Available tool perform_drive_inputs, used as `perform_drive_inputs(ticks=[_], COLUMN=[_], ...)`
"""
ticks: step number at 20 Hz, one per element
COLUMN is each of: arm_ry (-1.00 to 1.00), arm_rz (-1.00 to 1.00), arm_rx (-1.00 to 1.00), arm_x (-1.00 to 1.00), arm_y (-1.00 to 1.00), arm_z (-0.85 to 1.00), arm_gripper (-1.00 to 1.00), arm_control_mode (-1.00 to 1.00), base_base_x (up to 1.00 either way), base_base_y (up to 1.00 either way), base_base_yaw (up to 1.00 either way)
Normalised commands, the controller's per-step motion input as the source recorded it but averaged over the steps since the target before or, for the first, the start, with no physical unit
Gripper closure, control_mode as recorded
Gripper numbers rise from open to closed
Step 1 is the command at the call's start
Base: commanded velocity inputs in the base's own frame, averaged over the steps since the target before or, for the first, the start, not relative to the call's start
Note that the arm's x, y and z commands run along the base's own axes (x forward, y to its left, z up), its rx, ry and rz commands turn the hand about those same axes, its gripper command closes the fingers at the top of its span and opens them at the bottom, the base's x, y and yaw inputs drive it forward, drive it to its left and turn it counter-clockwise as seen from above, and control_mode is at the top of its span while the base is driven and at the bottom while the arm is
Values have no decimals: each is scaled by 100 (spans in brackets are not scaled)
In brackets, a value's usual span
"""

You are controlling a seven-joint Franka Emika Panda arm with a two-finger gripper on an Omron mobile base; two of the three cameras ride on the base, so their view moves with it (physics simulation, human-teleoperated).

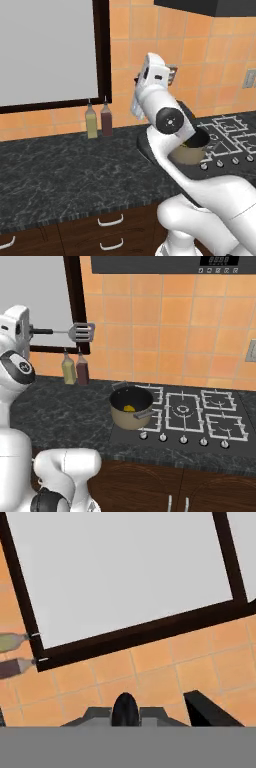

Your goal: Put the lime and lemon in the pot. Retrieve the spatula and lightly stir the vegetables in the pot.

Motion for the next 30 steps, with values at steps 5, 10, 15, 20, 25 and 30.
perform_drive_inputs(ticks=[5, 10, 15, 20, 25, 30], arm_ry=[40, 21, 0, 3, 31, 31], arm_rz=[-16, -5, -1, -31, -39, -25], arm_rx=[100, 90, 82, 46, 31, 8], arm_x=[2, 75, 58, 28, 9, 19], arm_y=[-73, -86, -77, -58, -45, -22], arm_z=[21, -71, -39, -20, -9, -9], arm_gripper=[100, 100, 100, 100, 100, 100], arm_control_mode=[-100, -100, -100, -100, -100, -100], base_base_x=[0, 0, 0, 0, 0, 0], base_base_y=[0, 0, 0, 0, 0, 0], base_base_yaw=[0, 0, 0, 0, 0, 0])
